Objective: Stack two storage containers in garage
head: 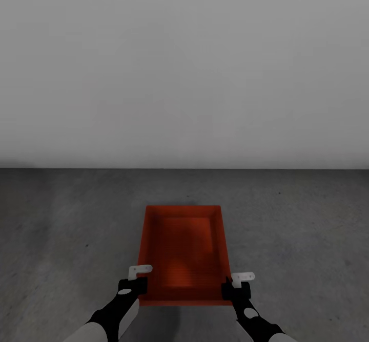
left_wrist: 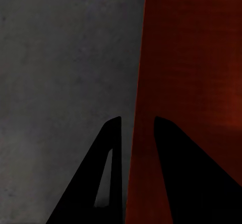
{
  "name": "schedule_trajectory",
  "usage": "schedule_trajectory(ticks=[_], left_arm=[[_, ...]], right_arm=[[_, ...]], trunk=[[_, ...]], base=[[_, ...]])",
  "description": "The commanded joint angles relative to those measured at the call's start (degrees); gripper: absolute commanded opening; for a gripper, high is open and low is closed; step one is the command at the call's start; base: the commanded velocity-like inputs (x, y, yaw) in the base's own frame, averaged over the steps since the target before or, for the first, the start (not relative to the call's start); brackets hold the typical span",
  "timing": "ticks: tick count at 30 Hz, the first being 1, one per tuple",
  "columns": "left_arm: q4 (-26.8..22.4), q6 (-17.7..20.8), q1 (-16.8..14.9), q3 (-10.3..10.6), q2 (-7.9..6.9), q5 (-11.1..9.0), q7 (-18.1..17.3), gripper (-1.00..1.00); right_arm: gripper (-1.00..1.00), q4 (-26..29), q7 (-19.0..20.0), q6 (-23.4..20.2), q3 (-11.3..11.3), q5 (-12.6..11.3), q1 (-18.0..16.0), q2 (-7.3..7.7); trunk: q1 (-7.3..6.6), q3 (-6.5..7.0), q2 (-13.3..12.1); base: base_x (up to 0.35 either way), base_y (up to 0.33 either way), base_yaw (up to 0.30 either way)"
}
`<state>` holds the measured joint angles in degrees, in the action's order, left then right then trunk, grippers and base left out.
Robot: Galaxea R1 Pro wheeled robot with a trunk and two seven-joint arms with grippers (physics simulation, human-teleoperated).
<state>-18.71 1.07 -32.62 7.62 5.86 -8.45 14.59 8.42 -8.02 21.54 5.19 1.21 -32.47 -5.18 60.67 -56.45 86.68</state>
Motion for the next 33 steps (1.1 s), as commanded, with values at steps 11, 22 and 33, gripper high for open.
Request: schedule_trajectory(ticks=[11,22,33], left_arm=[[0.08,0.16,0.02,-1.08,0.01,-0.52,0.96,-1.00],[0.17,0.16,0.02,-1.11,-0.10,-0.52,1.04,-1.00],[0.17,0.16,0.02,-1.12,-0.10,-0.52,1.03,-1.00]], right_arm=[[-1.00,0.23,-0.56,0.18,-1.94,0.37,-0.04,0.17],[-1.00,0.26,-0.52,0.25,-1.88,0.44,-0.04,0.17],[-1.00,0.20,-0.59,0.24,-1.93,0.29,-0.04,0.09]], trunk=[[0.03,-0.03,0.00],[0.03,-0.03,0.00],[0.03,-0.03,0.00]], base=[[0.000,0.000,0.000],[0.000,0.000,0.000],[0.000,0.000,0.000]])
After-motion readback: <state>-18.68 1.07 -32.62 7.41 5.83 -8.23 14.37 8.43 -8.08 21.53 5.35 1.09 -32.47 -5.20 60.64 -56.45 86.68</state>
